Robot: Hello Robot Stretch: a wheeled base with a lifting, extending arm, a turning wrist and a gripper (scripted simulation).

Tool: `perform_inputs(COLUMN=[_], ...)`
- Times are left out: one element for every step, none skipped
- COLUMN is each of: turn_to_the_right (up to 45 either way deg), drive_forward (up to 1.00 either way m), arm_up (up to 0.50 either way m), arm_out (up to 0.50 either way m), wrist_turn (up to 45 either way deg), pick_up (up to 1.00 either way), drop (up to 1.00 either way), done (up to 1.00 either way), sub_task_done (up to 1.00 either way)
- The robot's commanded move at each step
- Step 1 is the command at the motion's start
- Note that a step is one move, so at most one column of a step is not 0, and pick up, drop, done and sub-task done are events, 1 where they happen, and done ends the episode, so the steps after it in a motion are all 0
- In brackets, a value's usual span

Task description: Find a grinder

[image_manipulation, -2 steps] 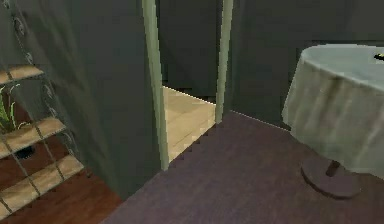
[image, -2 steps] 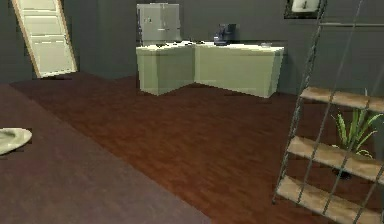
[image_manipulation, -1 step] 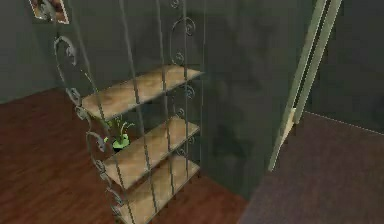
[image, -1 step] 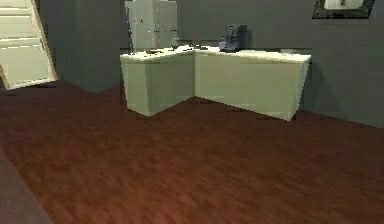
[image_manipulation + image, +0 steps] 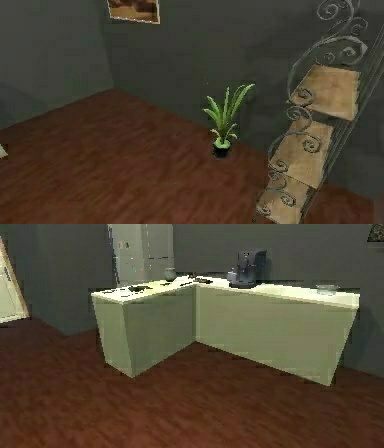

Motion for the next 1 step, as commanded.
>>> perform_inputs(turn_to_the_right=[0.0], drive_forward=[1.00], arm_up=[0.00], arm_out=[0.00], wrist_turn=[0.0], pick_up=[0.00], drop=[0.00], done=[0.00], sub_task_done=[0.00])
